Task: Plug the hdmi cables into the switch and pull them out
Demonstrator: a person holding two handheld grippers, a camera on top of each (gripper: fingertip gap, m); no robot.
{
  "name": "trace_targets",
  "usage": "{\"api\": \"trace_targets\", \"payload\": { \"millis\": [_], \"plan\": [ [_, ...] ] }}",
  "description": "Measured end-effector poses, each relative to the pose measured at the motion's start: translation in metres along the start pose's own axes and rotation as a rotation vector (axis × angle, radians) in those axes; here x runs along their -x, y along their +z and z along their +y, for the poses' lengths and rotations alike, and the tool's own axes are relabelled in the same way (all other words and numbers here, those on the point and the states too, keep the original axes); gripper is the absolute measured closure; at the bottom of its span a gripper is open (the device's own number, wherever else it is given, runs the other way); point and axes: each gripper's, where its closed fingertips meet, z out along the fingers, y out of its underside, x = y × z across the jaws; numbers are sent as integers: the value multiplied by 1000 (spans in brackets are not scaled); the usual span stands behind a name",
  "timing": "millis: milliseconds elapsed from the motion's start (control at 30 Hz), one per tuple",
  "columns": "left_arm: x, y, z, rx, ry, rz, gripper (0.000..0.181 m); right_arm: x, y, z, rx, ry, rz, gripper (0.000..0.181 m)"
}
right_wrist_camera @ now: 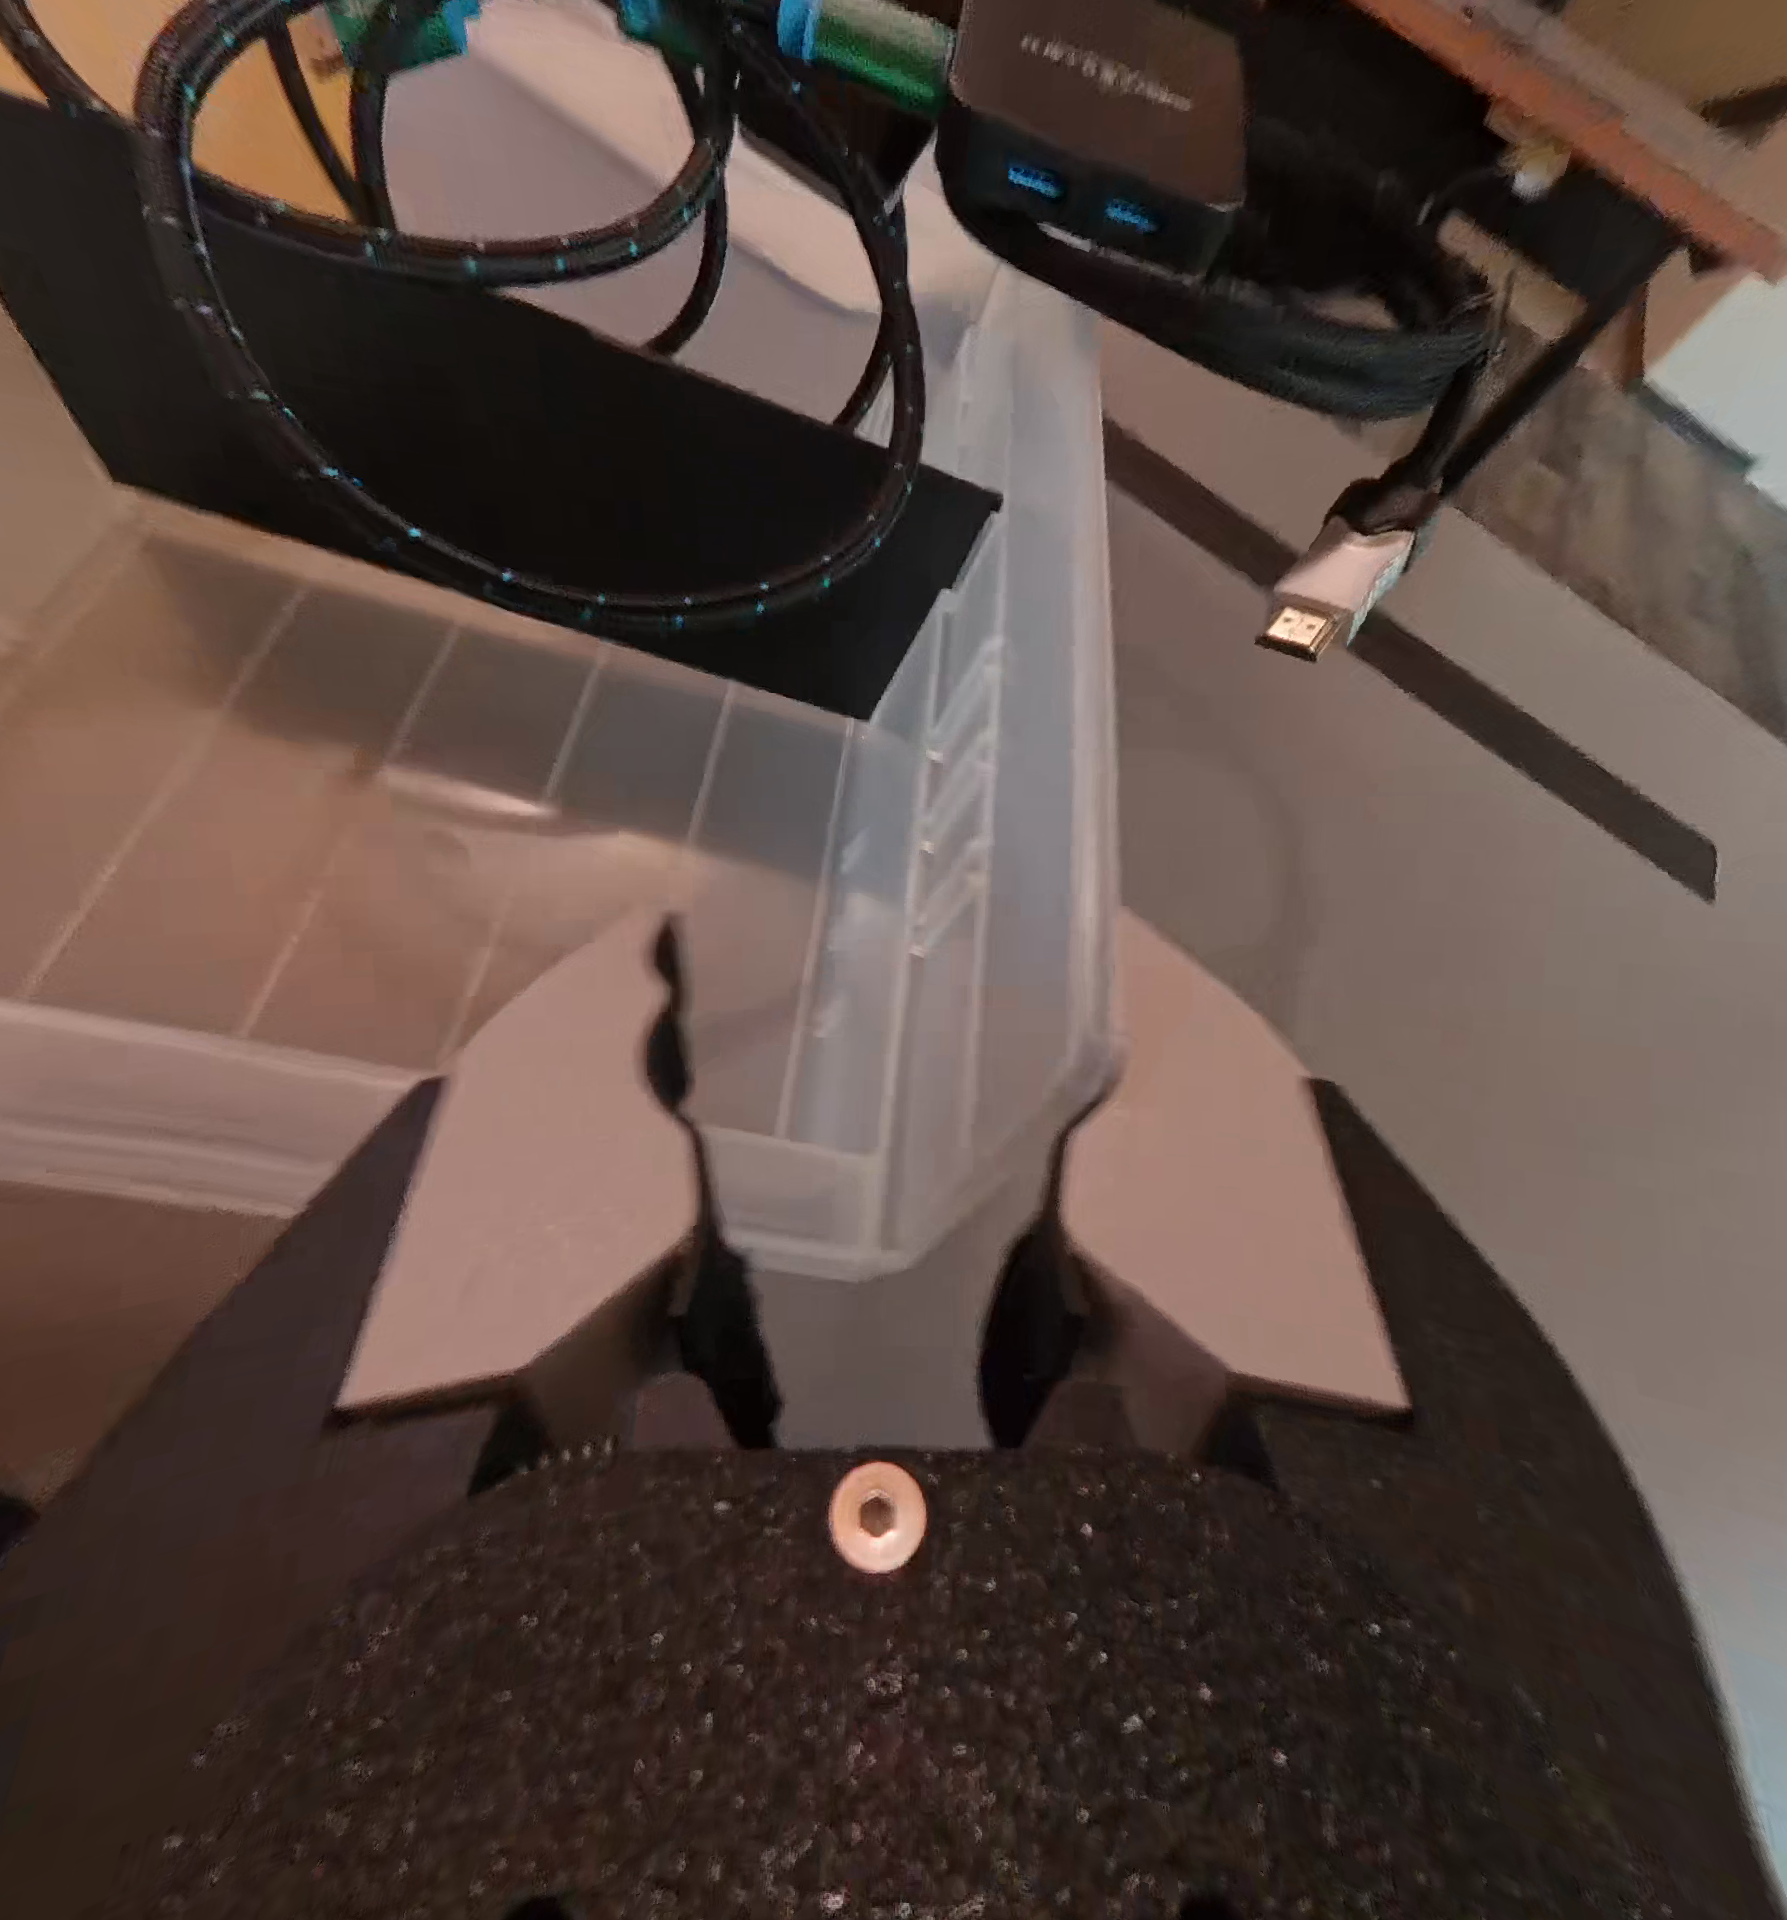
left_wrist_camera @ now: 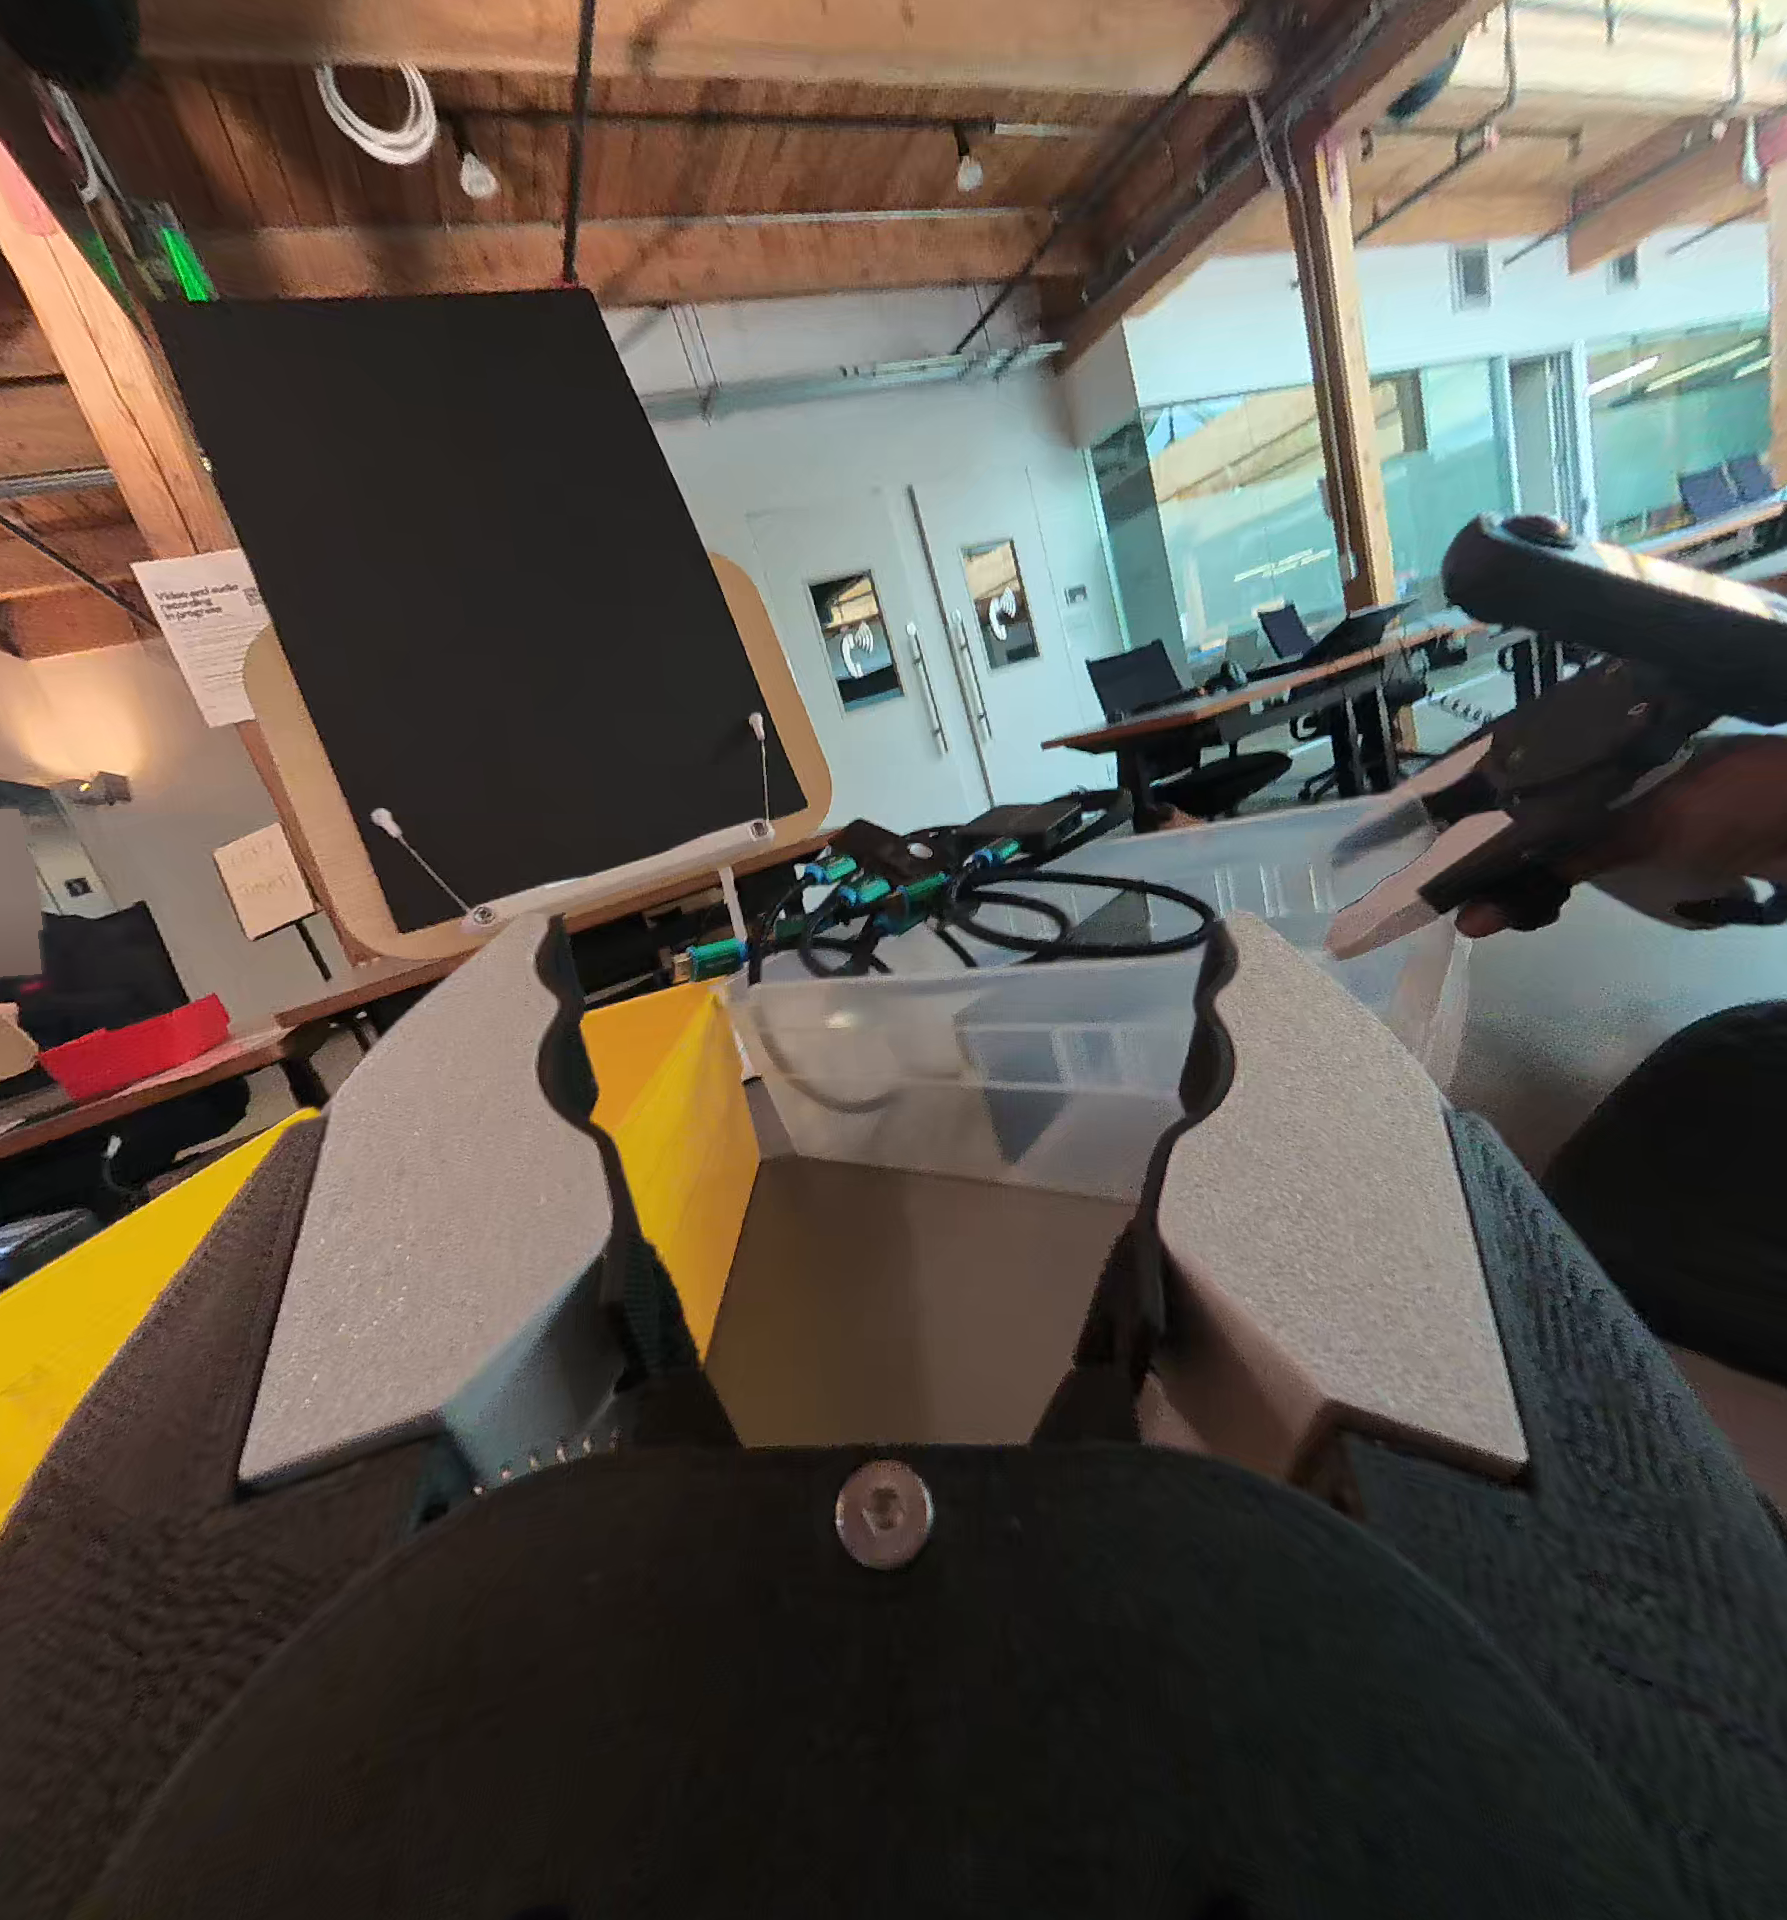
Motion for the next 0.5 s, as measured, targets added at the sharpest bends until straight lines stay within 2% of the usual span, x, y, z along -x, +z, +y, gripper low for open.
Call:
{"api": "trace_targets", "payload": {
  "millis": [33, 67, 167, 267, 300, 367, 500],
  "plan": [
    [-6, 1, -1, -8, -20, 41, 77, 9, -7, 0, 47, 2, -7, 132],
    [-16, 2, 0, -9, -59, 104, 89, 21, -13, 0, 92, -6, -23, 141],
    [-38, 15, 22, 105, -278, 242, 89, 58, -27, -7, 192, -101, 5, 136],
    [-41, 34, 52, 259, -400, 243, 71, 81, -24, -19, 232, -176, 20, 132],
    [-38, 40, 61, 296, -389, 219, 69, 85, -22, -24, 206, -150, 24, 121],
    [-32, 48, 76, 372, -359, 176, 69, 90, -18, -33, 111, -31, 19, 112],
    [-24, 54, 103, 486, -309, 143, 71, 90, -11, -39, -51, 195, 20, 113]
  ]
}}
